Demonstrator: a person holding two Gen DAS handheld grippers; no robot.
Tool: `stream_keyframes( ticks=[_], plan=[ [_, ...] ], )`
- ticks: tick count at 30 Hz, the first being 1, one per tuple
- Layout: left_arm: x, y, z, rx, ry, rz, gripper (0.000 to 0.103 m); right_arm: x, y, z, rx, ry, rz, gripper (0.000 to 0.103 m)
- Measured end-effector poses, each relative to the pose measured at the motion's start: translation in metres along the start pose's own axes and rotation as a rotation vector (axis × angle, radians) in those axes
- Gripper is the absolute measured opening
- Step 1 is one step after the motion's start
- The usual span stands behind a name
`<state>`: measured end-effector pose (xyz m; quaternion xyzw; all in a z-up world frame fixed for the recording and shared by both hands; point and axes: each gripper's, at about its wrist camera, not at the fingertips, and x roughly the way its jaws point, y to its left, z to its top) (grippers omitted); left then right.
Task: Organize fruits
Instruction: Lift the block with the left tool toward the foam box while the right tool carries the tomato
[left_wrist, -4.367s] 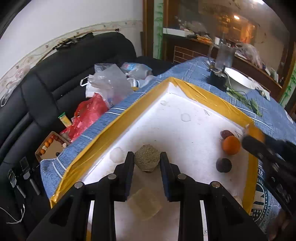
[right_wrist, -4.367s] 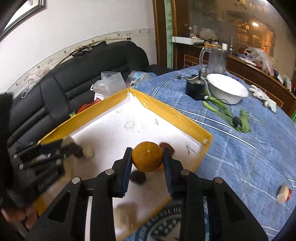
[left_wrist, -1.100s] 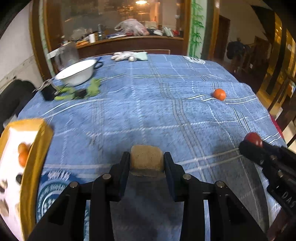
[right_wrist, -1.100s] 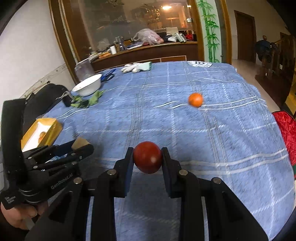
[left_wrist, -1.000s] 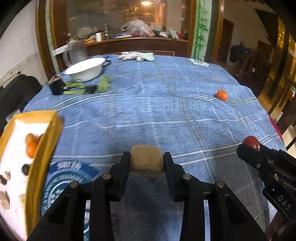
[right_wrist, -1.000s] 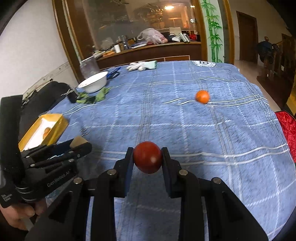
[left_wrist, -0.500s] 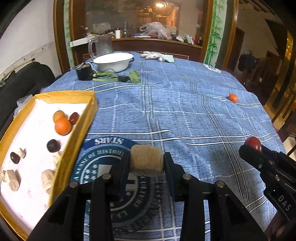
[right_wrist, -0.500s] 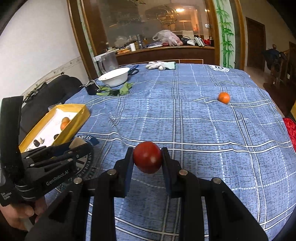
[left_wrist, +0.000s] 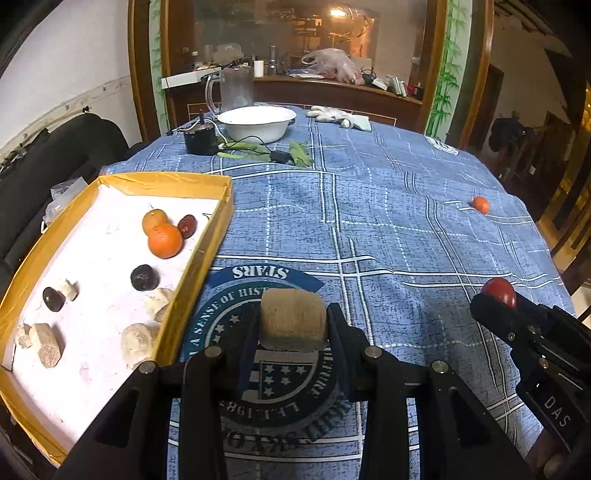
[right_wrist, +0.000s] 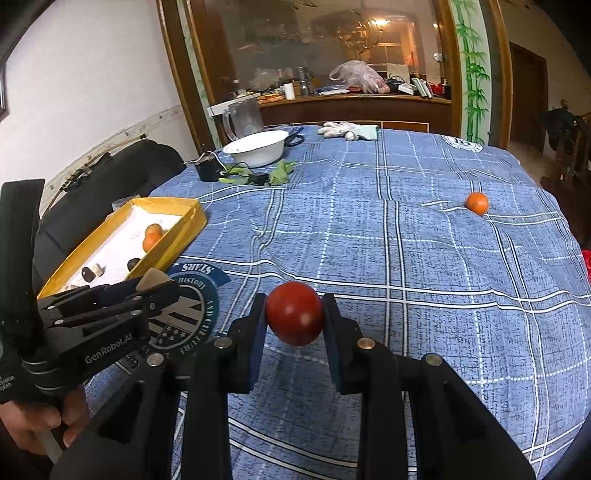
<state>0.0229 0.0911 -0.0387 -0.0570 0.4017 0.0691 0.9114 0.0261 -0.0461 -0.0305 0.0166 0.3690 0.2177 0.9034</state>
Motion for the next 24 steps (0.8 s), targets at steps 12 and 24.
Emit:
stream_keyframes(
  ticks=[12, 24],
  plan=[
    [-0.013, 0.025, -0.005, -0.047, -0.008, 0.038, 0.036, 0.001, 0.017, 0.002, -0.028, -0.009, 0.033, 0.031],
    [-0.024, 0.045, -0.006, -0.088, -0.027, 0.055, 0.036, 0.002, 0.038, 0.005, -0.068, -0.010, 0.066, 0.031]
  ],
)
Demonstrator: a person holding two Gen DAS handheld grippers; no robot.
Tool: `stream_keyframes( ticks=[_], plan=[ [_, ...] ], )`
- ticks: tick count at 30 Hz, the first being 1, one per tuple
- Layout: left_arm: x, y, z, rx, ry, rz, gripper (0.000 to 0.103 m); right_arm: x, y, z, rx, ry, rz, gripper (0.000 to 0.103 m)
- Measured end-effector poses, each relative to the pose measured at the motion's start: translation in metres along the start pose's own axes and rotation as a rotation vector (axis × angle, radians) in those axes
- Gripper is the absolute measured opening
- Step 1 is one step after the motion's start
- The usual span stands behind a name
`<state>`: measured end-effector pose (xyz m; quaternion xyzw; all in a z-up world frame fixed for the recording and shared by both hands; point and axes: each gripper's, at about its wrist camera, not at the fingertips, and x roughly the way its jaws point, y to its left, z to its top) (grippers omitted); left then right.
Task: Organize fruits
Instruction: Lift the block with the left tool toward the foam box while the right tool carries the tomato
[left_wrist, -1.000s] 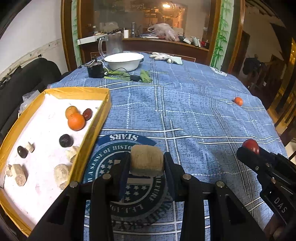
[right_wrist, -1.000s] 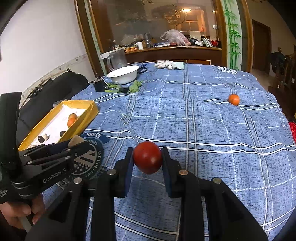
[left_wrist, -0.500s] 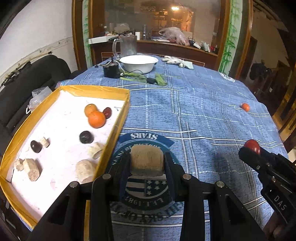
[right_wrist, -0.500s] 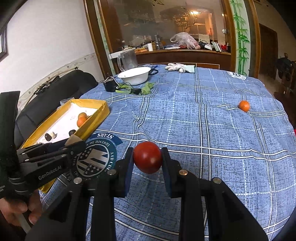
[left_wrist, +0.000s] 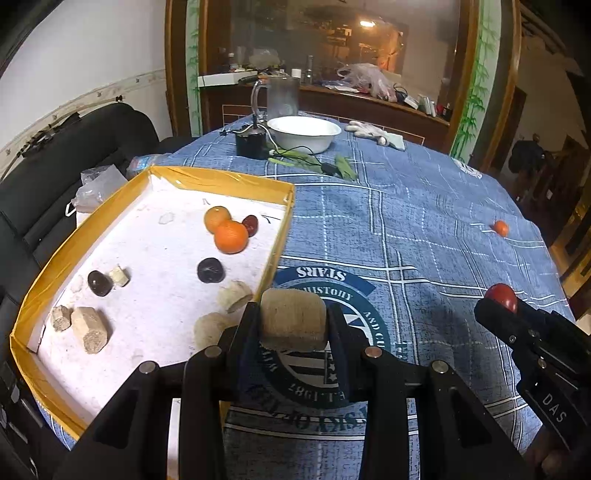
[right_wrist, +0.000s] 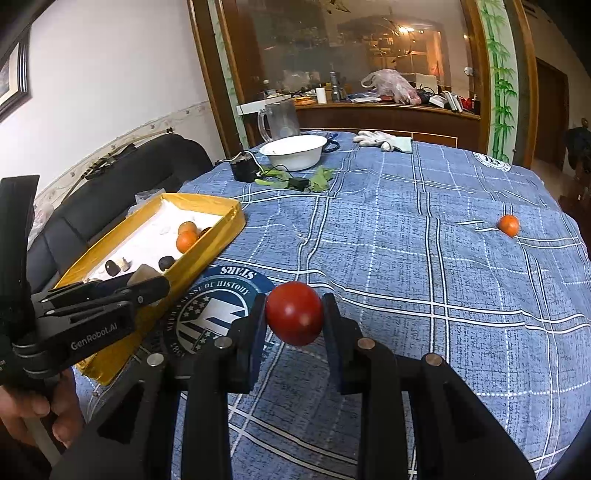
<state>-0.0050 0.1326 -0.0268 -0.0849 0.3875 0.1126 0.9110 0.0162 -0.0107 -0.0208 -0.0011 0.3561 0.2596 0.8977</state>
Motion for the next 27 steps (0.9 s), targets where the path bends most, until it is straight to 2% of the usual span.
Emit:
stream_keyframes(
  ticks=[10, 27],
  plan=[
    [-0.006, 0.020, 0.001, -0.041, -0.008, 0.014, 0.036, 0.005, 0.019, 0.007, -0.042, 0.002, 0.023, 0.031],
    [-0.006, 0.081, 0.002, -0.156, -0.006, 0.110, 0.036, 0.027, 0.075, 0.023, -0.133, 0.013, 0.107, 0.031]
  ],
)
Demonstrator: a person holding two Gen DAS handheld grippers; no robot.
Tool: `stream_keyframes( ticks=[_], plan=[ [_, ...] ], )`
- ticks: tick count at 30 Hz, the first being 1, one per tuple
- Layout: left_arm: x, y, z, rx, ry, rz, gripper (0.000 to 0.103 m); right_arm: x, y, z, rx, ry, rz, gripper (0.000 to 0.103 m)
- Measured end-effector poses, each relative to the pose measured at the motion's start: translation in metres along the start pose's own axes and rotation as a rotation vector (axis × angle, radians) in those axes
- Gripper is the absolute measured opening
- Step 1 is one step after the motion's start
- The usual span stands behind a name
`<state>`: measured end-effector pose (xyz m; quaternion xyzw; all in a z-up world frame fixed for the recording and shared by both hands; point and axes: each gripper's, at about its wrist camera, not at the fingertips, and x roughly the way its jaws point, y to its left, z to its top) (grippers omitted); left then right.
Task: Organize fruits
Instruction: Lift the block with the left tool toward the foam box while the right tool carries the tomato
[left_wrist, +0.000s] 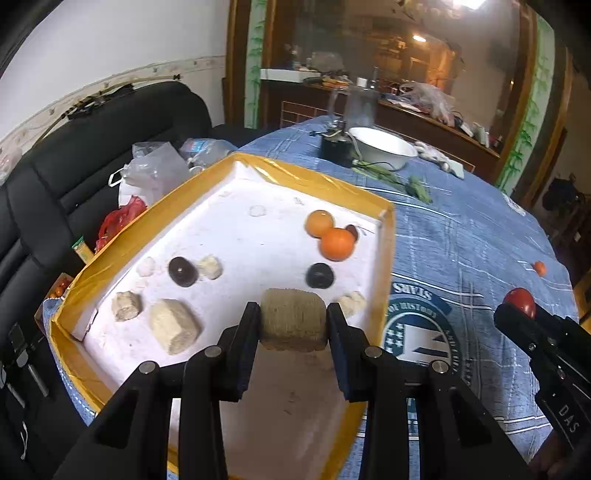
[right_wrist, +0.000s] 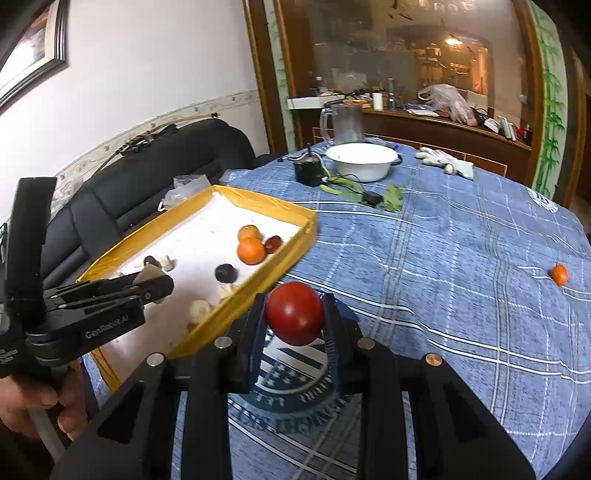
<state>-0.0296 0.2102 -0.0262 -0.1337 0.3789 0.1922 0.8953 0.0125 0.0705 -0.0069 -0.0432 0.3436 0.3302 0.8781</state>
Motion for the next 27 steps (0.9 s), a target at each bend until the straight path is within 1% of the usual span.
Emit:
stream_keyframes(
  ticks=[5, 8, 12, 19, 24, 27],
  plan=[
    [0.002, 0.006, -0.001, -0.010, -0.009, -0.002, 0.036, 0.004, 0.007, 0.001, -0.012, 0.000, 0.005, 0.031],
    [0.005, 0.006, -0.003, -0.009, -0.006, -0.019, 0.036, 0.006, 0.005, -0.002, -0.001, 0.011, -0.004, 0.031],
    [0.007, -0.006, -0.004, 0.028, -0.007, -0.048, 0.036, 0.006, -0.001, -0.008, 0.020, 0.018, -0.023, 0.031],
    [0.007, -0.034, -0.009, 0.087, 0.003, -0.094, 0.036, -0.003, -0.026, -0.018, 0.082, 0.010, -0.051, 0.031],
    [0.003, -0.047, -0.013, 0.120, -0.004, -0.095, 0.036, -0.009, -0.039, -0.021, 0.105, -0.003, -0.057, 0.031],
    [0.000, -0.051, -0.013, 0.127, -0.008, -0.081, 0.036, -0.010, -0.043, -0.022, 0.116, -0.016, -0.047, 0.031]
  ],
)
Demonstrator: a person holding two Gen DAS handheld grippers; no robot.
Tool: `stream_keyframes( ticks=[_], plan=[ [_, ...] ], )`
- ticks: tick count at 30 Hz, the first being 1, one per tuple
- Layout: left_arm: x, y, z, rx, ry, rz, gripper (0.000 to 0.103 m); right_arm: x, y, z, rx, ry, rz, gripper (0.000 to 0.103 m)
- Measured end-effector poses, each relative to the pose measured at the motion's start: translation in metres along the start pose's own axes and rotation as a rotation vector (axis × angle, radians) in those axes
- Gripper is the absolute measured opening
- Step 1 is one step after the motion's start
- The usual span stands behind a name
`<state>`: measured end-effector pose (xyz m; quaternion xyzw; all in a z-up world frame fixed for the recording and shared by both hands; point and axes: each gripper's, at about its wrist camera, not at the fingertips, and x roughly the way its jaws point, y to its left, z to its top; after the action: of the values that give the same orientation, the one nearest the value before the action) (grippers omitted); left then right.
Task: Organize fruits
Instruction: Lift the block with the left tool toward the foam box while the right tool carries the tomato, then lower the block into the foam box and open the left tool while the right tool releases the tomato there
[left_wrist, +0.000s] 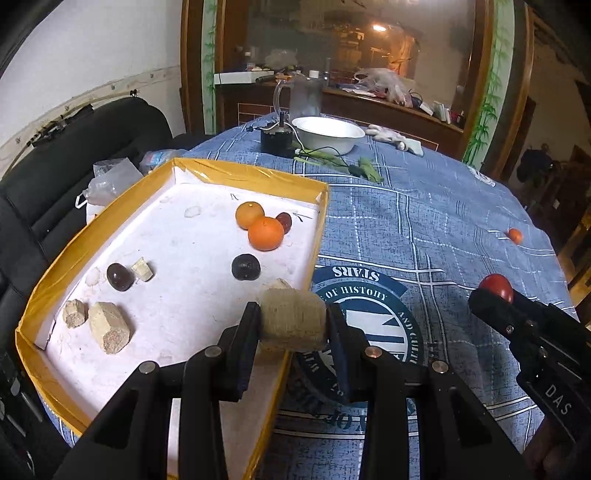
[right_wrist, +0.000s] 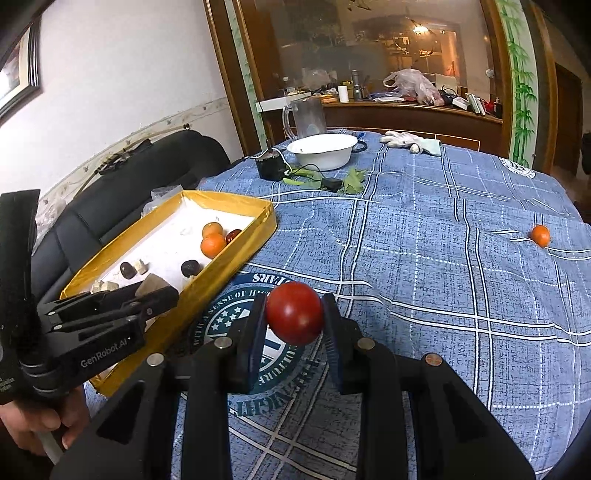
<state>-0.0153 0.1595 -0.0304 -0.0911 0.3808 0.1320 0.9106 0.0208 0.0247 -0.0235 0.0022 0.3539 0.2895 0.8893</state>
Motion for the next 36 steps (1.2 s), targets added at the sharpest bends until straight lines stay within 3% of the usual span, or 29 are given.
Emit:
stream_keyframes(
  ticks=[16, 36],
  plan=[
    [-0.015, 0.012, 0.006, -0.038, -0.033, 0.112, 0.036, -0.003, -0.013, -0.001, 0.023, -0.024, 0.049, 0.031],
    [-0.005, 0.049, 0.008, -0.120, -0.036, 0.117, 0.036, 0.007, 0.019, 0.008, -0.055, 0.006, 0.031, 0.031]
  ],
)
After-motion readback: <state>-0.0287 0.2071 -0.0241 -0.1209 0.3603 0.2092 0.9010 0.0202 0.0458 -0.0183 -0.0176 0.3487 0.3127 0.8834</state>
